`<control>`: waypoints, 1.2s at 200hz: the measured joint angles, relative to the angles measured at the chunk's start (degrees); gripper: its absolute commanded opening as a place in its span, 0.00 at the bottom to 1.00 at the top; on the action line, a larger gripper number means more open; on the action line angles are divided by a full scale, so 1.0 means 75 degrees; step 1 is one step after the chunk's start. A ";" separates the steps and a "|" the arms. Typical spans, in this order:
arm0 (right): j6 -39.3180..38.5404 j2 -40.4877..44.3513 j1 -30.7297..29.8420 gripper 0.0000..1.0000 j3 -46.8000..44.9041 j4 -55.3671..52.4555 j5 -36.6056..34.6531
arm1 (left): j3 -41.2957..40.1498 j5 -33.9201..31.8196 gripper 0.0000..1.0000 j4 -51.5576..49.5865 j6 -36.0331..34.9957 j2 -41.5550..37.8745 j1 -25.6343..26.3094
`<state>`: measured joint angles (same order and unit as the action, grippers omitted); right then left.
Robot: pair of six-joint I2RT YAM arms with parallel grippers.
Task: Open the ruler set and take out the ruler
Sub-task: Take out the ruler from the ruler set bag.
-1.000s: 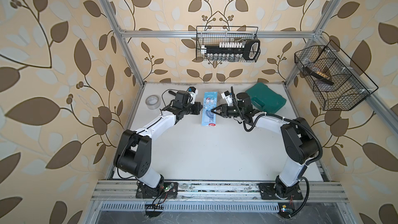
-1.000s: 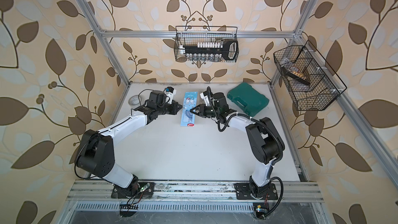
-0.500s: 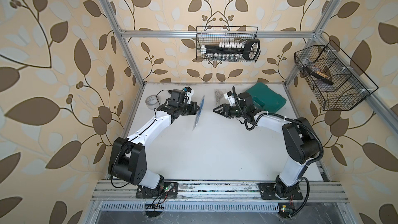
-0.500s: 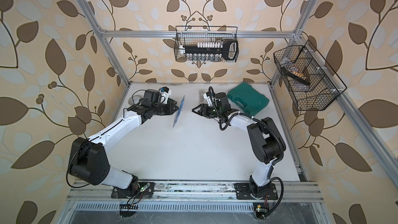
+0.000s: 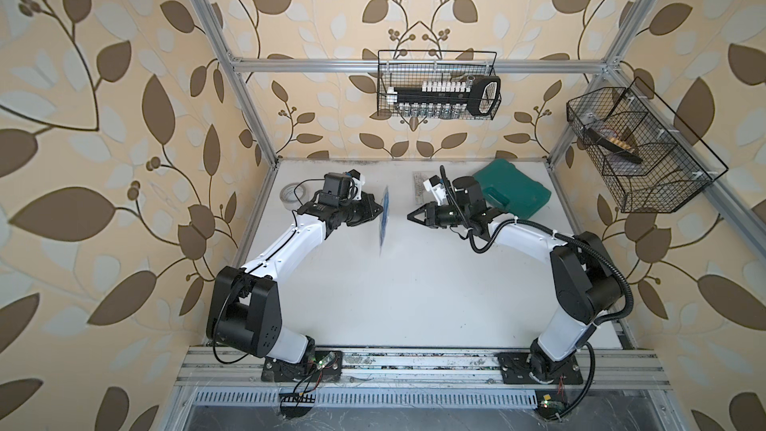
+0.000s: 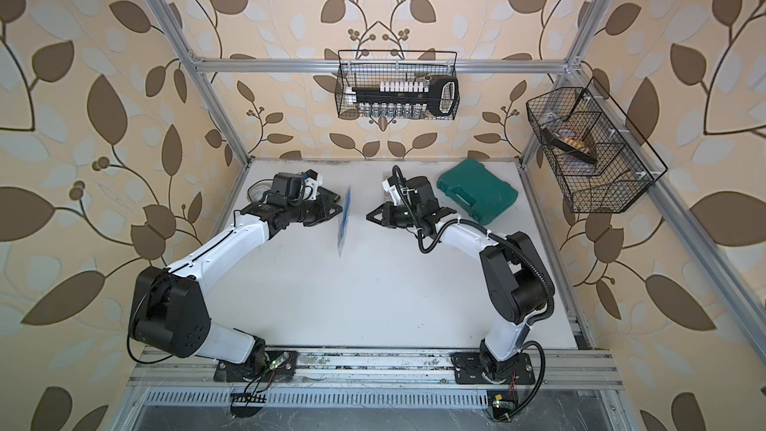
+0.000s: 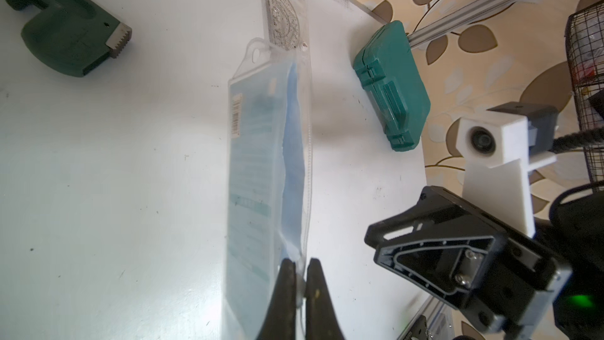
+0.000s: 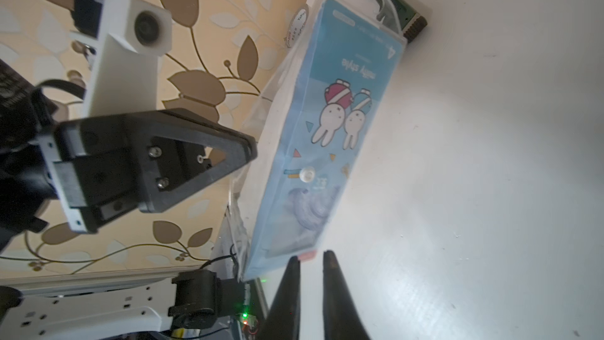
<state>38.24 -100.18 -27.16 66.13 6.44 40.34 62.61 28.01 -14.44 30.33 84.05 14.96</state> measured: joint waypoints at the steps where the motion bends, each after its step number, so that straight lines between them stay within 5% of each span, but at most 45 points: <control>1: -0.0003 0.0000 -0.0006 0.06 0.0012 -0.0003 0.0000 | -0.0009 0.0012 0.00 0.0012 0.0015 0.0000 0.0000; 16: 0.0044 0.0000 -0.0149 0.00 0.0239 -0.0055 0.0017 | -0.0102 0.0055 0.00 0.0169 0.0169 0.0000 -0.0003; 113: 0.0085 -0.0612 -0.0731 0.00 0.1859 -0.0912 -0.0309 | -0.0697 0.0093 0.00 0.1160 0.0740 -0.0189 0.0000; 240: -0.0099 -0.1067 -0.0880 0.00 0.2343 -0.2122 -0.0810 | -0.0778 0.0251 0.00 0.1574 0.0988 -0.0379 0.0000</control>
<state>37.50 -108.18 -33.76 83.70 -9.47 34.26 56.77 29.89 -2.63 37.74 81.21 14.96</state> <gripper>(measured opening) 0.047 0.058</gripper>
